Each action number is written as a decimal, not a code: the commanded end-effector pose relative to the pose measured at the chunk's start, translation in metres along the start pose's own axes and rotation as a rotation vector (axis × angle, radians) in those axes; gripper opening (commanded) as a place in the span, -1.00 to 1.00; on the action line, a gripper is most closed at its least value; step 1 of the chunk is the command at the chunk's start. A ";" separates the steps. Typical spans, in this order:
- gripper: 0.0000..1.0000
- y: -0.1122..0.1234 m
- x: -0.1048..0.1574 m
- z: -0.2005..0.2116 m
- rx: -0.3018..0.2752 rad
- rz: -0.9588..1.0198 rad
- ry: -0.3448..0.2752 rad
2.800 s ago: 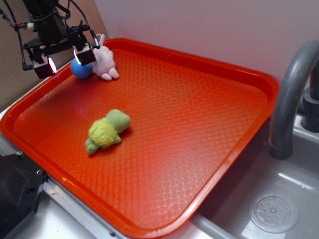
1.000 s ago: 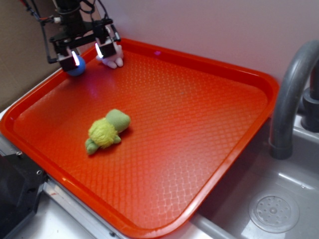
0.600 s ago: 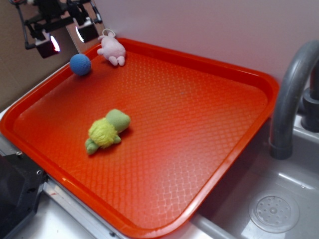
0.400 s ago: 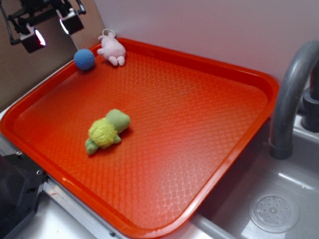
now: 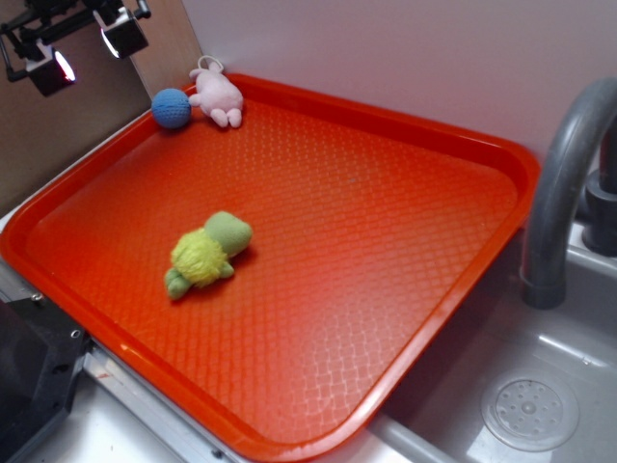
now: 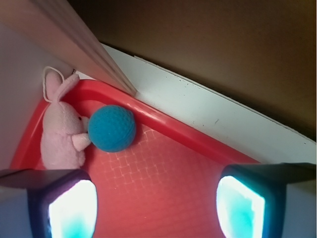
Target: Grab the blue ball.
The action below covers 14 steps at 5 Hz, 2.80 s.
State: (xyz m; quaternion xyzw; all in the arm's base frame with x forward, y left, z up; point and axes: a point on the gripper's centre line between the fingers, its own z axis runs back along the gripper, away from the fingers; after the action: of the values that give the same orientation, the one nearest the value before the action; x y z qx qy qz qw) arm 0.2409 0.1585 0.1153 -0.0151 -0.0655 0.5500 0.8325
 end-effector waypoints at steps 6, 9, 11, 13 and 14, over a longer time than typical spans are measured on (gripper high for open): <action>1.00 -0.031 0.008 -0.033 -0.020 0.059 -0.098; 1.00 -0.025 0.036 -0.058 0.050 0.035 -0.130; 1.00 -0.047 0.037 -0.070 0.041 0.015 -0.119; 1.00 -0.036 0.044 -0.064 0.049 0.026 -0.160; 1.00 -0.030 0.051 -0.070 0.067 0.024 -0.169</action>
State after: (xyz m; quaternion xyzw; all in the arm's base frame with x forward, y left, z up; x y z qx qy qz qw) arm 0.3122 0.1666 0.0420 0.0616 -0.0896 0.5462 0.8306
